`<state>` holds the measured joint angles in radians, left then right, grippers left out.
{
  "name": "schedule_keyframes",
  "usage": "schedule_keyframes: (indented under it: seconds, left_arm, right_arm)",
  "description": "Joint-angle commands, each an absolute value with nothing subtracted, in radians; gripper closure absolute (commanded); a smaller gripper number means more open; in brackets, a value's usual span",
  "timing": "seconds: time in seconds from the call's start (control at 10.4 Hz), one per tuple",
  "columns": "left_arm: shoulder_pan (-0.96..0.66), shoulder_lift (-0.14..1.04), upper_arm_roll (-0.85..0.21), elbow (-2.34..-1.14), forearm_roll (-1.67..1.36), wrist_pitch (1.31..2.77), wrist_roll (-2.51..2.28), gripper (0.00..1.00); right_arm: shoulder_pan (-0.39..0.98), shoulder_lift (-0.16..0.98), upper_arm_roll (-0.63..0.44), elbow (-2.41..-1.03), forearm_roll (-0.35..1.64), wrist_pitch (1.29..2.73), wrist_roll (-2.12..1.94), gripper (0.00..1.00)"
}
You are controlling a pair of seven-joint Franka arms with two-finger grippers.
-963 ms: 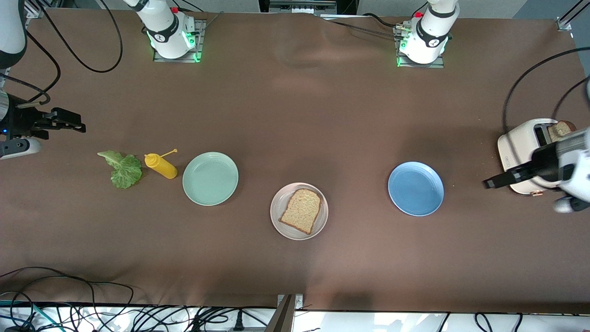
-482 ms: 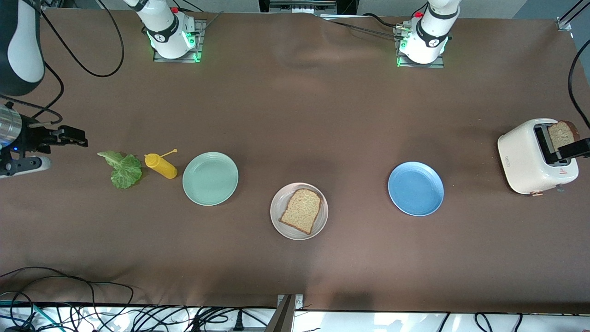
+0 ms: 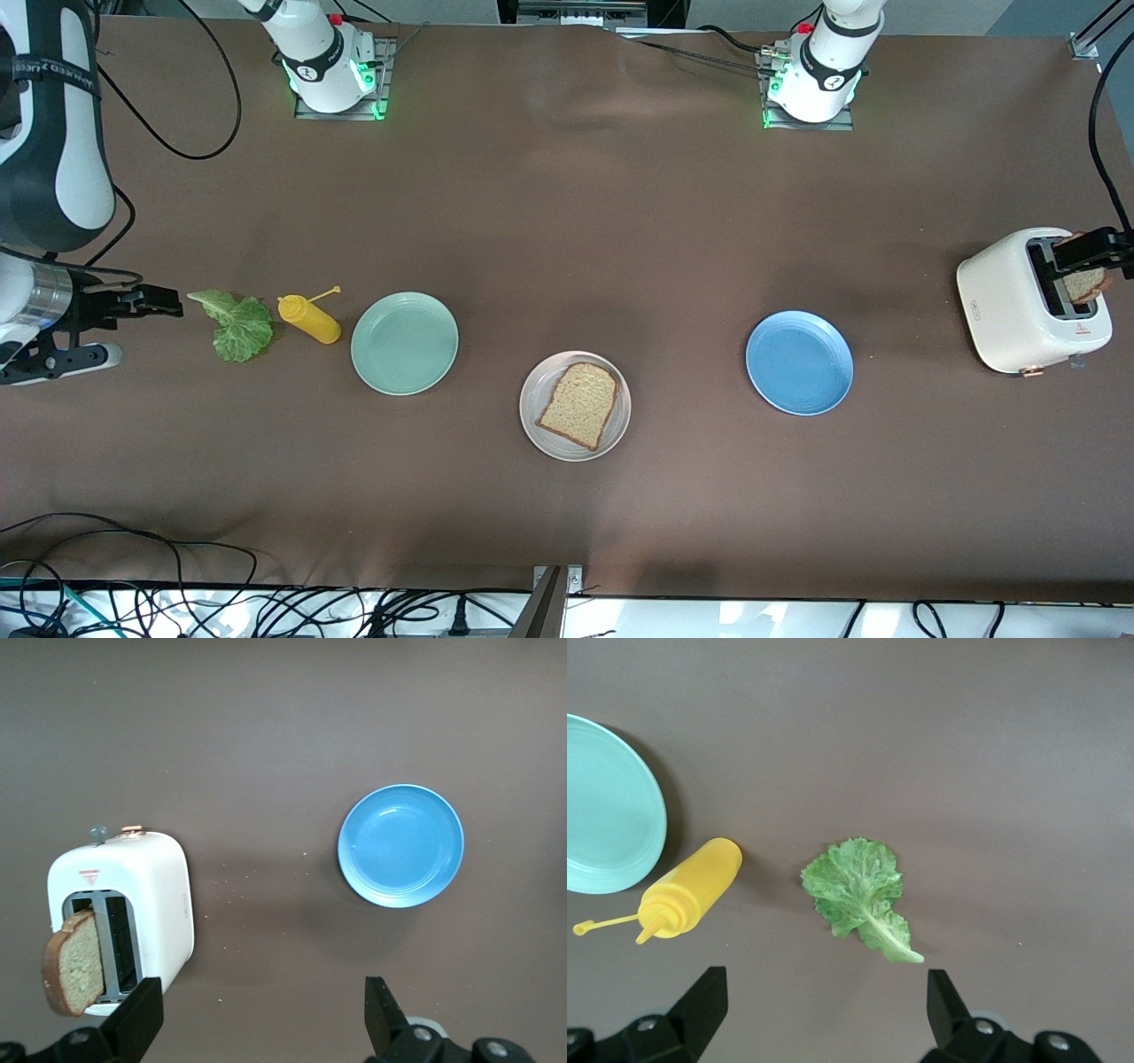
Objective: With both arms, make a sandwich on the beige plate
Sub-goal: 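Reach the right gripper to the green lettuce leaf and grasp it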
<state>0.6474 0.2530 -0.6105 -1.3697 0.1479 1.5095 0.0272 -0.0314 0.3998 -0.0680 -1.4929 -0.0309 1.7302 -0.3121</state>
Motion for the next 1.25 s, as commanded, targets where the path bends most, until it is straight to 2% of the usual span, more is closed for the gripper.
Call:
schedule_keyframes:
  seconds: [0.0,0.1,0.39,0.77,0.96,1.06,1.16]
  left_arm:
    - [0.652,0.258,-0.62,-1.393,0.164,1.509,0.038,0.0]
    - [0.652,0.259,-0.62,-1.393,0.164,1.509,0.04,0.0]
    - [0.652,0.271,-0.621,-1.391,0.164,1.516,0.04,0.0]
    - [0.641,0.278,-0.618,-1.391,0.163,1.519,0.038,0.0]
    - [0.634,0.279,-0.611,-1.391,0.161,1.519,0.043,0.0]
    - [0.583,0.278,-0.571,-1.391,0.161,1.519,0.046,0.0]
    - [0.468,0.272,-0.437,-1.39,0.134,1.517,0.048,0.0]
  right_arm:
    - [-0.037,0.428,-0.063,-1.48,-0.026,1.743,-0.34,0.0]
    - [-0.035,0.429,-0.063,-1.495,-0.023,1.781,-0.359,0.0]
    - [-0.038,0.35,-0.074,-1.766,-0.023,2.085,-0.457,0.0]
    - [-0.041,0.345,-0.095,-1.963,-0.02,2.287,-0.495,0.0]
    - [-0.051,0.347,-0.095,-2.083,-0.018,2.431,-0.5,0.0]
    - [-0.052,0.354,-0.095,-2.106,-0.018,2.46,-0.509,0.0]
    - [-0.057,0.363,-0.095,-2.123,-0.018,2.482,-0.531,0.0]
